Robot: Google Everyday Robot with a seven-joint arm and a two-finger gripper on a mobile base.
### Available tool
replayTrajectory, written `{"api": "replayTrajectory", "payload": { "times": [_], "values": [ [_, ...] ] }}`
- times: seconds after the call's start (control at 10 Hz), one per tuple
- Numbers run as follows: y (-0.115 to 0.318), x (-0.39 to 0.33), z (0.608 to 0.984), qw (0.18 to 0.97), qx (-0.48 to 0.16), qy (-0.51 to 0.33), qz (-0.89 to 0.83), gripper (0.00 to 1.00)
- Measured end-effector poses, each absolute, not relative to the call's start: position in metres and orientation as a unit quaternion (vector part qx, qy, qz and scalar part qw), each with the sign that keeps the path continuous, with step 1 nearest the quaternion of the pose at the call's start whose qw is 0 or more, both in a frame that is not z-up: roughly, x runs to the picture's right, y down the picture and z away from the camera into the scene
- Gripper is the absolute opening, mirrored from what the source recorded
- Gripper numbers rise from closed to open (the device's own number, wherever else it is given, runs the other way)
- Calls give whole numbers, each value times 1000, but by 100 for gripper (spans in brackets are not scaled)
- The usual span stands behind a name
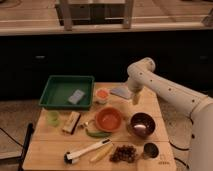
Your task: Wipe red bowl with towel
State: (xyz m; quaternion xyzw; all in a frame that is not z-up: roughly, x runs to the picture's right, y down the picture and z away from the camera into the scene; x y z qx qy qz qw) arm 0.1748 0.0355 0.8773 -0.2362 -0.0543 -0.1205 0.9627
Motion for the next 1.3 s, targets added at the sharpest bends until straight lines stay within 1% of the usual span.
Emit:
{"api": "replayTrajectory", "payload": {
  "times": [1.3],
  "values": [
    [21, 185, 914, 955, -241, -93, -146, 80]
  ]
}}
